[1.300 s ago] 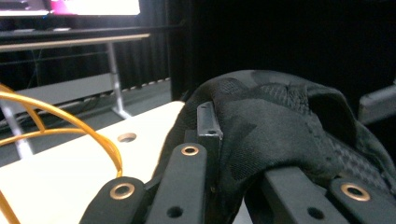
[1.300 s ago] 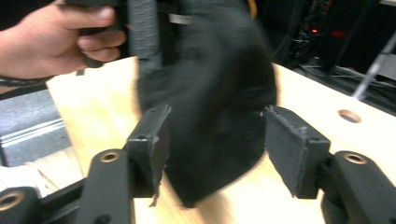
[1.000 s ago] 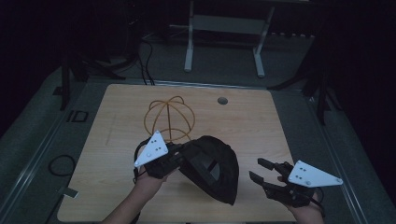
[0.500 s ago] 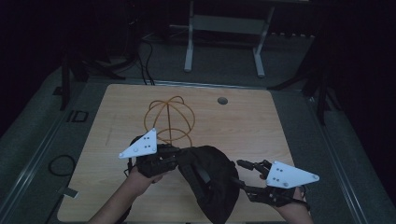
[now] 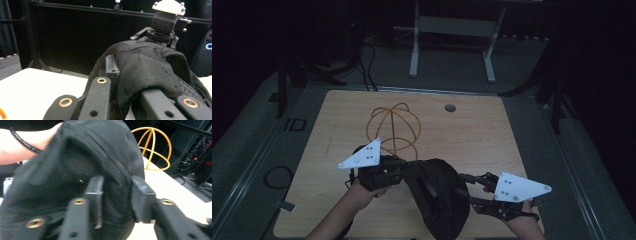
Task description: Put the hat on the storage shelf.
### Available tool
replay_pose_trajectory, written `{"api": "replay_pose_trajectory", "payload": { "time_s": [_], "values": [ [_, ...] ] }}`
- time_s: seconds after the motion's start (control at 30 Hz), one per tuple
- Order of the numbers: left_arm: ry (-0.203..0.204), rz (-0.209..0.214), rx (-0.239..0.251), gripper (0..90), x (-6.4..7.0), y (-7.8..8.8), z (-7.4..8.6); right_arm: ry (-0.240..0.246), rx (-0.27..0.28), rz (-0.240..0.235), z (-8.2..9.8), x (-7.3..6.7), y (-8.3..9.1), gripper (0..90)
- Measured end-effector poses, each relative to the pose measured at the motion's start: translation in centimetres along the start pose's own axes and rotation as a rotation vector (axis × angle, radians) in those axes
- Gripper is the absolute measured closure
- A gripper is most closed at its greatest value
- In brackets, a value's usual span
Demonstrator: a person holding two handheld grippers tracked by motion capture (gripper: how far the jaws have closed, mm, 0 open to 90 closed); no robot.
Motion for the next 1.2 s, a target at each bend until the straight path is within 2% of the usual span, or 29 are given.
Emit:
{"api": "replay_pose_trajectory", "payload": {
  "time_s": [0.17, 0.23, 0.43, 0.57, 0.73, 0.83, 0.93, 0.97, 1.03, 1.07, 1.13, 1.2],
  "values": [
    [0.005, -0.006, -0.004, 88.2, -0.1, 0.0, 0.0, 0.004, -0.024, -0.018, 0.3, -0.3, -0.3, 83.9],
    [-0.001, -0.012, -0.016, 88.2, -0.2, 0.0, 0.1, 0.0, -0.028, -0.018, 0.4, -0.3, -0.4, 87.2],
    [-0.017, -0.035, -0.043, 88.0, -0.5, 0.1, 0.3, -0.03, -0.002, -0.022, 0.3, 0.0, -0.2, 88.3],
    [-0.046, -0.082, -0.07, 87.7, -0.8, 0.0, 0.3, -0.056, 0.016, -0.027, 0.1, 0.2, -0.1, 88.6],
    [-0.067, -0.095, -0.087, 86.7, -0.7, 0.0, 0.3, -0.068, 0.032, -0.03, -0.1, 0.4, 0.2, 88.7],
    [-0.074, -0.109, -0.1, 80.8, -0.9, 0.0, 0.2, -0.076, 0.048, -0.035, -0.3, 0.4, 0.5, 88.7],
    [-0.085, -0.158, -0.122, 71.6, -1.0, 0.0, 0.3, -0.074, 0.058, -0.022, -0.6, 0.6, 0.8, 88.6],
    [-0.085, -0.158, -0.122, 68.8, -1.0, 0.0, 0.3, -0.079, 0.061, -0.017, -0.6, 0.7, 1.0, 88.6],
    [-0.093, -0.205, -0.143, 64.0, -1.2, 0.1, 0.3, -0.086, 0.063, 0.001, -0.7, 0.9, 1.3, 88.7],
    [-0.093, -0.205, -0.143, 60.8, -1.2, 0.1, 0.3, -0.086, 0.063, 0.001, -0.7, 0.9, 1.3, 88.7],
    [-0.113, -0.231, -0.154, 60.5, -1.1, 0.3, 0.4, -0.1, 0.079, 0.02, -0.8, 1.3, 1.9, 88.6],
    [-0.123, -0.234, -0.162, 58.0, -1.0, 0.5, 0.4, -0.106, 0.091, 0.035, -0.9, 1.7, 2.3, 88.6]
  ]
}}
Point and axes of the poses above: each handheld gripper's, and its own axes: y roughly backward along the jaws, z roughly out of its underside, x roughly to its right, the point moved 5 cm from there along -y, roughly forward along the jaws, and after that the axes turned 7 degrees about x, right-handed, at the moved point
